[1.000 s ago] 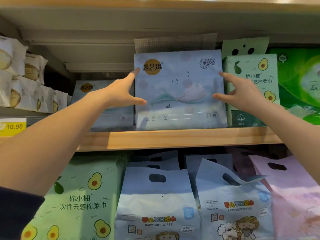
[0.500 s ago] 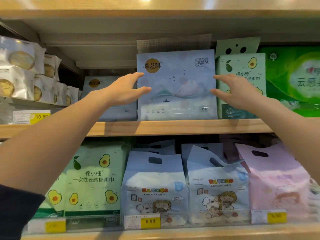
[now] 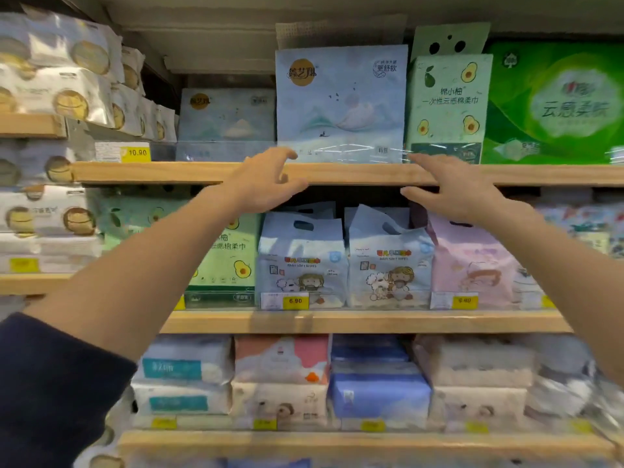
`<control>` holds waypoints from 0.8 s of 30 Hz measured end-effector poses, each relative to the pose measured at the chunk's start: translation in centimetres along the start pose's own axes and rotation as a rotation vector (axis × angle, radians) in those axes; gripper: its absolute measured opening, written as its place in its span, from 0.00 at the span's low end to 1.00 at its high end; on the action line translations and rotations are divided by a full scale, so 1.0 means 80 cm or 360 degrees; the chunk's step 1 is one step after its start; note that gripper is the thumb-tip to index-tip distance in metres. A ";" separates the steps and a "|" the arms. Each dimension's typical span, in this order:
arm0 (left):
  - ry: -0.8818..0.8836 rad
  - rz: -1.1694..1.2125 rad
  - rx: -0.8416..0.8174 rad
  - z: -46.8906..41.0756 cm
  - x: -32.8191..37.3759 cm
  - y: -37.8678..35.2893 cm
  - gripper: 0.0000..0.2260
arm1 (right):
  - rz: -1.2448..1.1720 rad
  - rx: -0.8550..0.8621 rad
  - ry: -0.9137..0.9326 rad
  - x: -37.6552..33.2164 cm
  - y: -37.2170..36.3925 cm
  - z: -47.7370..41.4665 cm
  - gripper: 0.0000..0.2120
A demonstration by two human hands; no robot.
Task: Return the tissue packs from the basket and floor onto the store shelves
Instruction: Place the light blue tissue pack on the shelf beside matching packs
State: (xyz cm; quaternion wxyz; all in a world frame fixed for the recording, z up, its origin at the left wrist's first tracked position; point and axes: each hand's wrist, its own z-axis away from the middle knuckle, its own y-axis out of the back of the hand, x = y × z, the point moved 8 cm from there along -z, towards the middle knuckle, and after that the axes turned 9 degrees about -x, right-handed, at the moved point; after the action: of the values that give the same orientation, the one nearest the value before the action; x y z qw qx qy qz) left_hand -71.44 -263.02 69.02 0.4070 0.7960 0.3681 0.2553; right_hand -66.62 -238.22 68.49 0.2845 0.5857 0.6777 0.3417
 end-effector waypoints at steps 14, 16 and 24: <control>-0.0061 0.0164 -0.0370 0.244 0.051 -0.142 0.29 | -0.0170 -0.0404 -0.0250 -0.073 -0.081 0.288 0.31; -0.0032 0.0236 -0.0410 0.275 0.059 -0.163 0.29 | -0.0199 -0.0470 -0.0265 -0.078 -0.094 0.324 0.31; 0.0056 0.0402 -0.0624 0.395 0.086 -0.266 0.30 | -0.0193 -0.0717 -0.0199 -0.085 -0.160 0.442 0.30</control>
State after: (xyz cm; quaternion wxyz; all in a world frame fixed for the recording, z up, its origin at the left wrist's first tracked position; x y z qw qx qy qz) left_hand -53.07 -263.63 34.96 0.5121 0.7370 0.2160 0.3846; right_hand -45.48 -241.41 36.80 0.4695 0.4856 0.5993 0.4296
